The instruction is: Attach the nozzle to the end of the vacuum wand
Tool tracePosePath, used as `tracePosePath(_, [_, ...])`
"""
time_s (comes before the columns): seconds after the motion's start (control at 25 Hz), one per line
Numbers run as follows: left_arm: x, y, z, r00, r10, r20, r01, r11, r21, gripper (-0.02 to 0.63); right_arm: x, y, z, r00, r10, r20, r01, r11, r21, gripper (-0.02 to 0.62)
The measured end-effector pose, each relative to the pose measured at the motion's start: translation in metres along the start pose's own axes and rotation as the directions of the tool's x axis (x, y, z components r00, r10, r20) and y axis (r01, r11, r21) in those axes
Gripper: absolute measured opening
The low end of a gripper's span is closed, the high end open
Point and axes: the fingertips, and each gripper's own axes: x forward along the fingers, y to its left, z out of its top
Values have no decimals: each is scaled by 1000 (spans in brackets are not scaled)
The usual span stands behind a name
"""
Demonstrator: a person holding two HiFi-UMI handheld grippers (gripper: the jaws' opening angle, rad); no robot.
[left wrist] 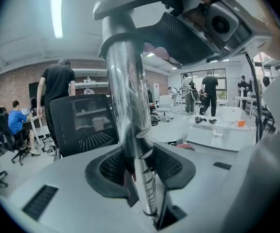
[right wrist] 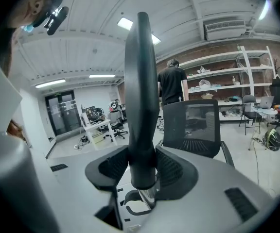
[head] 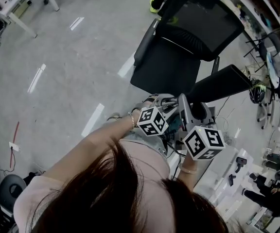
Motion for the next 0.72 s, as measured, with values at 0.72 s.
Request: tracePosePath(0.72, [-2,3,2,1000,-7,14,7,1000,24,155,-4,5,14,983,154,100,-149,987,-52,181])
